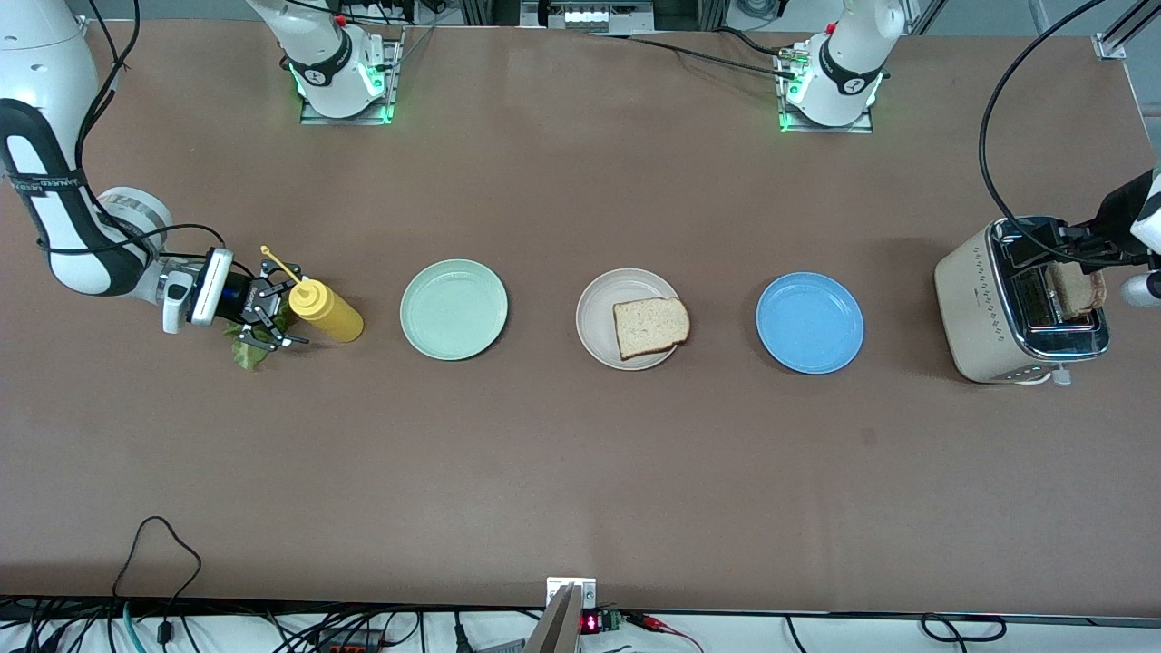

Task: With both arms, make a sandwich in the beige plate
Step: 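Lower the bottle onto the table and open the right gripper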

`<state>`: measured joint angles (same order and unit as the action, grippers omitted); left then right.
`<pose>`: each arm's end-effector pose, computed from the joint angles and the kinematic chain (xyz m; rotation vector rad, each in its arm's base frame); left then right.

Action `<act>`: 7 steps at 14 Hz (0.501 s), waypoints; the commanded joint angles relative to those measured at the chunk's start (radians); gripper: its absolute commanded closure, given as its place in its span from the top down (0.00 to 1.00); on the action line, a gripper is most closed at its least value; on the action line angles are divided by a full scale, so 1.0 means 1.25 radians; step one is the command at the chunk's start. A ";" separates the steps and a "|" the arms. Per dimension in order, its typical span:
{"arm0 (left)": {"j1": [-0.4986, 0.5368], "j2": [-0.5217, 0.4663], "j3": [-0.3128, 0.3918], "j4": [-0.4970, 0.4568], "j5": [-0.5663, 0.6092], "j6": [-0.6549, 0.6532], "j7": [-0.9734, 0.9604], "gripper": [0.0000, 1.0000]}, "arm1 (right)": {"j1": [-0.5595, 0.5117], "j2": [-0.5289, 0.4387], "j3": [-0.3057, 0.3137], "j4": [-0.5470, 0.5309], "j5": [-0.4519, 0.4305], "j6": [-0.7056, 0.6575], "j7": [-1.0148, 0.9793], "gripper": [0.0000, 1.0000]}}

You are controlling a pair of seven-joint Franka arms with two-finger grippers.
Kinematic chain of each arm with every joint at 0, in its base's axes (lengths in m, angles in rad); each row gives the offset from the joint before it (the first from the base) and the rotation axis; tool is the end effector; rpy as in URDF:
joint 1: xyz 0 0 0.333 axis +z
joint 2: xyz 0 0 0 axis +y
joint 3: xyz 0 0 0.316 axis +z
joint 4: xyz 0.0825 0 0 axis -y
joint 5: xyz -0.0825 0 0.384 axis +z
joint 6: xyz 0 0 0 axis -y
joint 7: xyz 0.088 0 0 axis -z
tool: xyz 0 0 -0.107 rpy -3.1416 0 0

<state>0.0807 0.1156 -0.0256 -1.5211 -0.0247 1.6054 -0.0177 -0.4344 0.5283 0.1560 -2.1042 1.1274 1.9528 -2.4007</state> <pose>0.5908 0.0309 0.5848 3.1109 0.1154 -0.0479 0.5235 -0.0841 0.1572 -1.7459 -1.2982 -0.9143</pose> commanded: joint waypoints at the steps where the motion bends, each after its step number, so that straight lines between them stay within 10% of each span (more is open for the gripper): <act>1: 0.004 -0.004 -0.003 -0.007 0.021 0.004 0.010 1.00 | -0.030 -0.002 0.008 0.003 -0.038 -0.010 -0.006 1.00; 7: 0.004 -0.004 -0.003 -0.007 0.021 0.004 0.010 1.00 | -0.041 -0.002 0.005 0.002 -0.065 -0.007 -0.006 1.00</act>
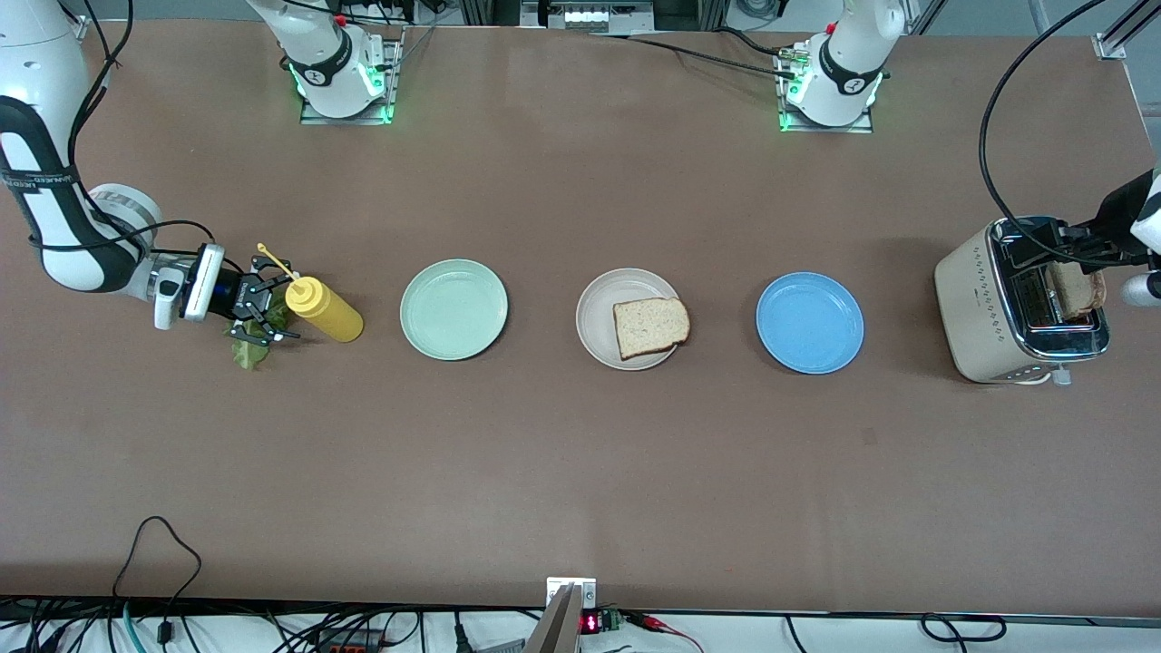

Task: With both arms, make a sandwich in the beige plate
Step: 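Withdraw the right gripper away from the bottle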

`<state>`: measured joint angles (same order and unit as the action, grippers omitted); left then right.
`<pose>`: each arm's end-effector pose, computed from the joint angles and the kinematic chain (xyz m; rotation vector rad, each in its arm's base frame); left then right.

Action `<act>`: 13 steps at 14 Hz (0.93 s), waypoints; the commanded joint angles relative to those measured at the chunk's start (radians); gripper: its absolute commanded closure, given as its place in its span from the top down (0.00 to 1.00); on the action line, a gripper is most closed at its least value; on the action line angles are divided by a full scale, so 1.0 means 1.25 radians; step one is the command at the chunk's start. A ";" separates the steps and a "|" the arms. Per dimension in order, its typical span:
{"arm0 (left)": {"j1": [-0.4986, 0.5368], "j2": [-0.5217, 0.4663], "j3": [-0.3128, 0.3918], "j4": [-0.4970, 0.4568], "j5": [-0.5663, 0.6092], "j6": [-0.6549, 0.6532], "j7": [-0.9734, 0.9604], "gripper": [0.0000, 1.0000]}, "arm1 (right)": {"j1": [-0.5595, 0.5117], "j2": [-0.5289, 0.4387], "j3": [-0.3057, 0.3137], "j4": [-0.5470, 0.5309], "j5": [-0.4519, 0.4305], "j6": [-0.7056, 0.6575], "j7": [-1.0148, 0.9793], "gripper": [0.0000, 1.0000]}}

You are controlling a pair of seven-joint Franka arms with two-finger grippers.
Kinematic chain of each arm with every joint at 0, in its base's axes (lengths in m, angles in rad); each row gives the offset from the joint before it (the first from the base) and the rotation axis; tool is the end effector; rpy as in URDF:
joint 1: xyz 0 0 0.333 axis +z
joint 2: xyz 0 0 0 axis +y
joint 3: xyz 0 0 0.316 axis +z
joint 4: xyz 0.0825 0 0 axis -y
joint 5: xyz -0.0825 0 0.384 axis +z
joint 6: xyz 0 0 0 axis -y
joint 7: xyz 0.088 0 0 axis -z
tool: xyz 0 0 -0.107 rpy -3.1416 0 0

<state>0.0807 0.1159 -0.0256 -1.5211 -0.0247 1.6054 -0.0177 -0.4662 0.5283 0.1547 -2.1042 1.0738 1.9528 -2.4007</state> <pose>0.5909 0.0309 0.5846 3.1109 0.1154 -0.0483 0.5173 -0.1019 0.1555 -1.7568 -1.3232 -0.8882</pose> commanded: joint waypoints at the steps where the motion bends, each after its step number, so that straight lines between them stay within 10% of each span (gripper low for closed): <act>1: 0.004 -0.004 -0.003 -0.007 0.021 0.004 0.010 1.00 | -0.022 -0.002 0.006 0.002 -0.034 -0.007 -0.006 1.00; 13: 0.007 -0.004 -0.002 -0.007 0.021 0.001 0.008 1.00 | -0.076 -0.145 -0.056 0.033 -0.182 -0.048 0.264 1.00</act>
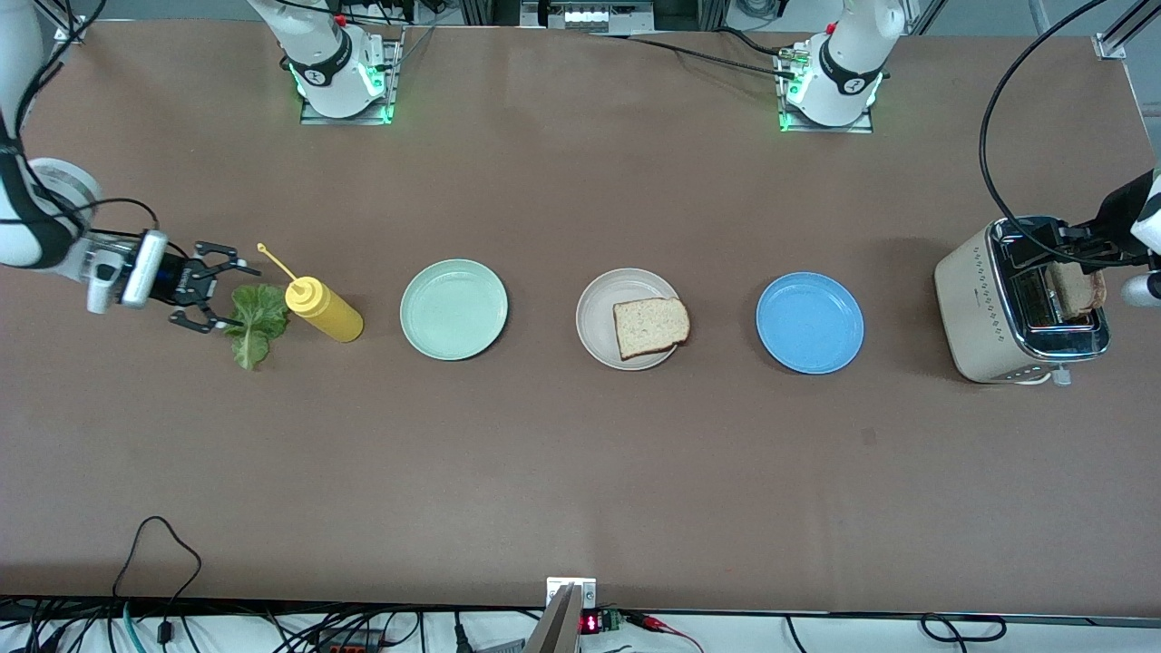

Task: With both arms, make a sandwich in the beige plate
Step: 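Withdraw the right gripper away from the bottle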

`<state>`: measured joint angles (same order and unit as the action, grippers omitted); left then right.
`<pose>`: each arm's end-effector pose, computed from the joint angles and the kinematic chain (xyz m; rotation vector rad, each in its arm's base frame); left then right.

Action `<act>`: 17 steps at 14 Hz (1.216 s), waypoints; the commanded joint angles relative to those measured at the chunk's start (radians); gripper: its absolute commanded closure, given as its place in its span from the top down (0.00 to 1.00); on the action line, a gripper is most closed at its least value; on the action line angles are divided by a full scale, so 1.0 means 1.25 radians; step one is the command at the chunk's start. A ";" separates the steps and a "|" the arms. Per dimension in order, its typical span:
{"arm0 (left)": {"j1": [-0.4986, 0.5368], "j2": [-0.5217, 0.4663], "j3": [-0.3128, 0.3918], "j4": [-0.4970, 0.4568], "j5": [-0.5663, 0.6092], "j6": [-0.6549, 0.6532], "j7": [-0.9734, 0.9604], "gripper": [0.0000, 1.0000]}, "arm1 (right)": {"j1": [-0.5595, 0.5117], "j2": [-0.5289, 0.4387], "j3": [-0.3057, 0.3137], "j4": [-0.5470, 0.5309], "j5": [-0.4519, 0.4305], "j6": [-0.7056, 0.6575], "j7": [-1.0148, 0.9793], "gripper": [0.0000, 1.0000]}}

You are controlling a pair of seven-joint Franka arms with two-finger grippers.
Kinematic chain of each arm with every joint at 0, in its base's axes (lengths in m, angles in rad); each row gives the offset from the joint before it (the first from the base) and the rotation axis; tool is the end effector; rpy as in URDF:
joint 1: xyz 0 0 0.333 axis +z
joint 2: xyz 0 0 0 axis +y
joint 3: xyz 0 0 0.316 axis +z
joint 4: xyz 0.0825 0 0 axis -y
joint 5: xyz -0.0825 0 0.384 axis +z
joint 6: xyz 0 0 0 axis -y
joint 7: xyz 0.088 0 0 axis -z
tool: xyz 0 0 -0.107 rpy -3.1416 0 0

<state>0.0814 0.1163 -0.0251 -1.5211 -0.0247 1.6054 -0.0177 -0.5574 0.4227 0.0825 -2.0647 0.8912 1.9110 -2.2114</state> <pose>0.5909 0.0316 0.5844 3.1108 0.1173 -0.0489 0.5067 -0.1978 0.2140 -1.9493 -1.2850 -0.7739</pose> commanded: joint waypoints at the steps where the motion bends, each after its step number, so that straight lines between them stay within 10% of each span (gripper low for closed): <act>1: 0.008 -0.005 -0.003 -0.008 0.021 0.001 0.008 1.00 | -0.001 -0.081 0.002 0.011 -0.054 -0.014 0.180 1.00; 8: 0.009 -0.005 -0.003 -0.007 0.021 0.003 0.012 1.00 | 0.072 -0.219 0.003 0.096 -0.285 0.000 0.839 1.00; 17: 0.009 -0.005 -0.003 -0.008 0.021 0.001 0.013 1.00 | 0.199 -0.216 0.011 0.144 -0.585 0.037 1.654 1.00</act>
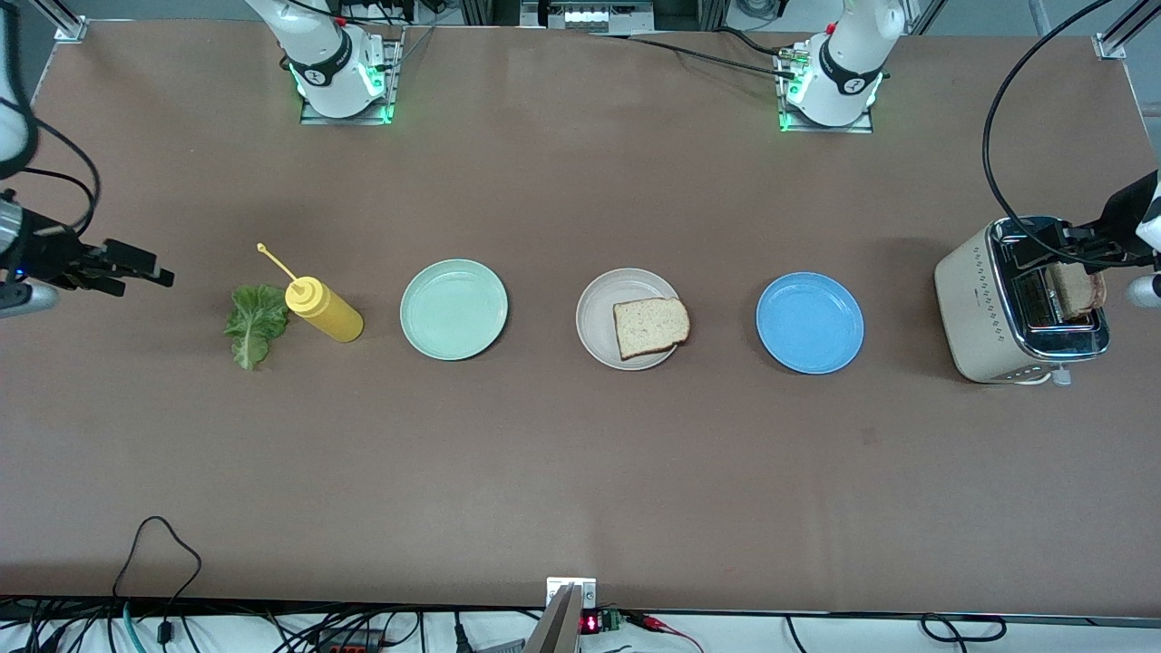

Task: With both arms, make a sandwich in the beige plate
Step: 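Withdraw the right gripper away from the bottle, then lower the right gripper onto the lettuce leaf and grasp it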

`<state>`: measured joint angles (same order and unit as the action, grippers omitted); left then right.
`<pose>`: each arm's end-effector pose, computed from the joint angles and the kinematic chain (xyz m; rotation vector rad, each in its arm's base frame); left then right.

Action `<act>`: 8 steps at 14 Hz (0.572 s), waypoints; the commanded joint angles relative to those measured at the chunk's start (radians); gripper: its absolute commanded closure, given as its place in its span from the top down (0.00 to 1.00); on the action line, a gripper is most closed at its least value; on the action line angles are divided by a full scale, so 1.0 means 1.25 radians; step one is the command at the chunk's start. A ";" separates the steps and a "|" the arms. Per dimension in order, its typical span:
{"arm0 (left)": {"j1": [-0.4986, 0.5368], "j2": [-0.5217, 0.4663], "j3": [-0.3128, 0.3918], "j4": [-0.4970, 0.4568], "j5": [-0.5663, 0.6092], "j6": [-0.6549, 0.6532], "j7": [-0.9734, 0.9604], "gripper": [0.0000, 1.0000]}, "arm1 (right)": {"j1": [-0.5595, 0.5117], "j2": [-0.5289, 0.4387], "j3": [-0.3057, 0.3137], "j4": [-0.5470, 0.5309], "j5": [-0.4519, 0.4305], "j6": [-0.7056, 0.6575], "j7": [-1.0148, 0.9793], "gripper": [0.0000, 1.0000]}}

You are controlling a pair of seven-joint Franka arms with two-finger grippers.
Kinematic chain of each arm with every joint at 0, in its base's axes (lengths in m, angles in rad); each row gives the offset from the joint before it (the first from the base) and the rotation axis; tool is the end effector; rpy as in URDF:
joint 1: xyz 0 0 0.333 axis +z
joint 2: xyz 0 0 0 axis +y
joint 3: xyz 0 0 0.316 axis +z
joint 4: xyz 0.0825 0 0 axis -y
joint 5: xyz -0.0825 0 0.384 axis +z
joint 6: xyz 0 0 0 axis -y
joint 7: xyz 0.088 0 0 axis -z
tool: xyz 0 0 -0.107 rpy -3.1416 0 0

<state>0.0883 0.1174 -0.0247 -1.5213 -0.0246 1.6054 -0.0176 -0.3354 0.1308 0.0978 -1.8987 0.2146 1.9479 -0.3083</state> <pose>0.5910 0.0359 0.5836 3.1103 0.1285 -0.0508 0.5700 -0.1251 0.4276 -2.9183 0.0249 0.0320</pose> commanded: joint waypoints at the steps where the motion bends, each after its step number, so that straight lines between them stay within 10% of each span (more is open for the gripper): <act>1: 0.003 -0.006 -0.004 -0.008 0.021 0.001 0.013 1.00 | 0.035 0.030 -0.001 0.011 -0.054 0.009 0.197 1.00; 8: 0.003 -0.006 -0.005 -0.009 0.021 -0.001 0.014 1.00 | 0.076 0.126 -0.001 0.011 -0.197 0.065 0.463 1.00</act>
<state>0.0883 0.1182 -0.0251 -1.5214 -0.0246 1.6042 -0.0175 -0.2510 0.2478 0.1004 -1.8992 -0.0092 2.0130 0.2143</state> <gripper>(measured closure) 0.000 0.000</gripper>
